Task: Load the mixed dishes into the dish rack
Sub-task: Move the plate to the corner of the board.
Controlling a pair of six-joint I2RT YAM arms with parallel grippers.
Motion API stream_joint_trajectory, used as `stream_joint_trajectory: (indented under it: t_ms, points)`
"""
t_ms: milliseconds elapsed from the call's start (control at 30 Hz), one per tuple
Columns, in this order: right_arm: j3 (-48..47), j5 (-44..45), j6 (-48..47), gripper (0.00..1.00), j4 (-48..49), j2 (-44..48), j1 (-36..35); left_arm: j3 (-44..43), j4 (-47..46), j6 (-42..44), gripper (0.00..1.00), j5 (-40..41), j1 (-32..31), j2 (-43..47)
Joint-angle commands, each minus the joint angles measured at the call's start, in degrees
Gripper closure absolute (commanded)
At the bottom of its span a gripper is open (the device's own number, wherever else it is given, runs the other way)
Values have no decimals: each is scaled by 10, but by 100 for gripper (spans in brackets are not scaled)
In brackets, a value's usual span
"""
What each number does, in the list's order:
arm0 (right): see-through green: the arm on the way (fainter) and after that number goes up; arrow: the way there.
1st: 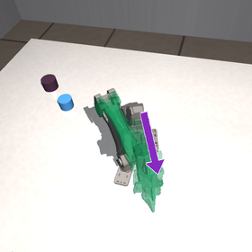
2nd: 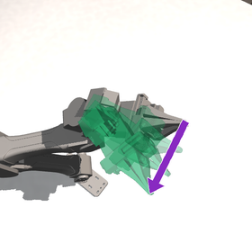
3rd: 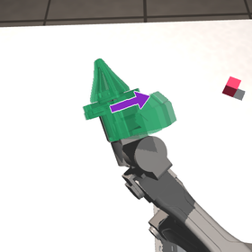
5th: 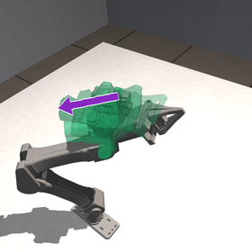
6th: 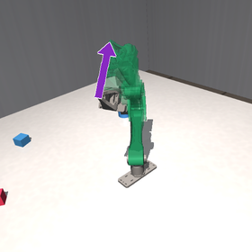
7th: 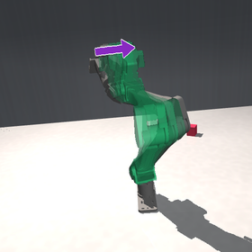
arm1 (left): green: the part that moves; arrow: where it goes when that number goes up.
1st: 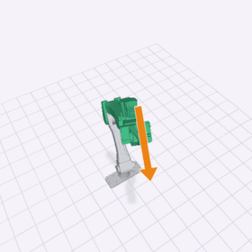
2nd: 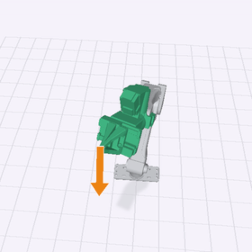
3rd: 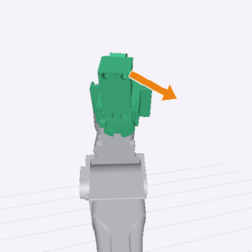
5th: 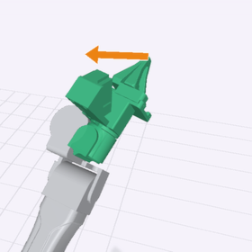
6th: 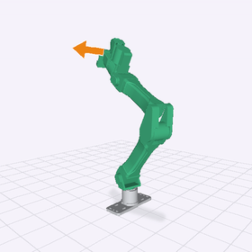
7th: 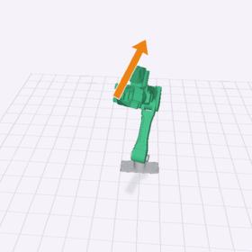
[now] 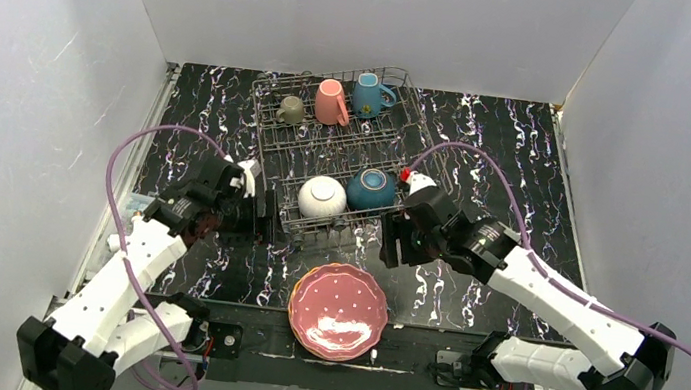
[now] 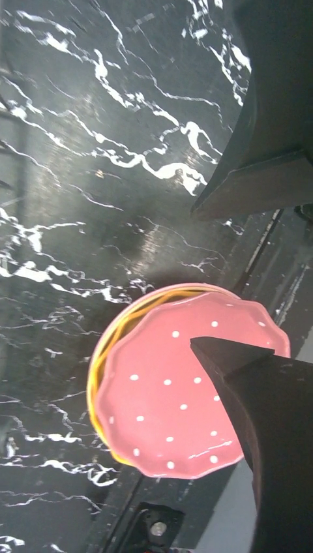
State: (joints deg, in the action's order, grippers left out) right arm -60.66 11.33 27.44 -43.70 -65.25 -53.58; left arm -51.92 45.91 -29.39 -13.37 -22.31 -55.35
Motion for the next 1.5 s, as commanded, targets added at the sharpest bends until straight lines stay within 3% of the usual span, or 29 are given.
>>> stream_joint_trajectory:
  t_ms: [0, 200, 367, 733, 1200, 1467]
  points:
    - [41, -62, 36, 23, 4, 42, 3, 54, 37, -44, 19, -57, -10, 53]
    - [106, -109, 65, 13, 38, 67, 5, 105, 27, -111, 18, -61, -84, 85]
    - [162, -163, 98, 9, 86, 76, 6, 158, -43, -183, 16, -70, -144, 84]
    - [291, -240, 184, 6, 216, 100, 5, 220, -150, -226, 13, -68, -183, 41]
    - [375, -274, 249, 12, 349, 76, 6, 269, -228, -252, 12, -61, -203, -4]
    - [390, -270, 273, 21, 390, 69, 6, 278, -266, -265, 18, -68, -207, -21]
